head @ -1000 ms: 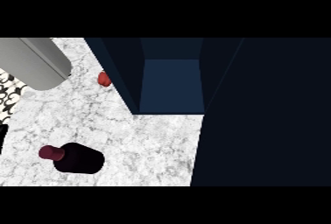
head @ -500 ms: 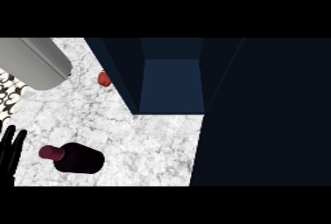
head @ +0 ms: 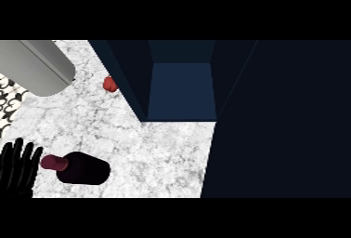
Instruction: Pick up the wine, place it into the cabinet and close the cabinet
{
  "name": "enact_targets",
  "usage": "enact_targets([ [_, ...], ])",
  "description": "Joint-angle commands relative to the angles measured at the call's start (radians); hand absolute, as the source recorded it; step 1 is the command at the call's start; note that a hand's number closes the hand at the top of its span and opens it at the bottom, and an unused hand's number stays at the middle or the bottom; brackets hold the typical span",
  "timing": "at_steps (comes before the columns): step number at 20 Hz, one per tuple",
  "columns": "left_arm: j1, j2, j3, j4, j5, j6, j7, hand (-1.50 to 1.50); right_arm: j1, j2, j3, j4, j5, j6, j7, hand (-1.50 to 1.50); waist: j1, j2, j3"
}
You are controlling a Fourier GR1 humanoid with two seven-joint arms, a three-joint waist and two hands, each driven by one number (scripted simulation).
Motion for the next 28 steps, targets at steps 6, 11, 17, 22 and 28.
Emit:
enact_targets([
  [6,-0.072,-0.011,0.022,0.274,-0.048,-0.029,-0.179,-1.5,0.013,-0.02,-0.026,-0.161,-0.083,-0.013,0.128,-1.5,-0.007,0.0,0.0],
  [11,-0.058,0.034,0.094,0.487,-0.012,-0.149,-0.335,-1.5,-0.019,0.014,0.043,-0.076,-0.035,-0.027,0.065,-1.5,0.001,0.001,-0.001],
  [17,-0.083,0.012,0.079,0.536,-0.039,-0.132,-0.355,-1.5,-0.086,-0.022,-0.025,-0.037,-0.058,-0.035,0.088,-1.5,0.003,0.002,0.0],
  [22,-0.172,0.035,0.107,0.699,-0.045,-0.136,-0.407,-1.5,-0.058,-0.011,0.042,-0.112,0.006,-0.066,0.13,-1.5,-0.002,0.001,-0.001],
  [28,-0.173,0.012,0.105,0.812,-0.023,-0.191,-0.493,-1.5,-0.038,-0.019,0.024,-0.123,-0.03,-0.051,0.113,-1.5,0.0,0.0,0.0],
])
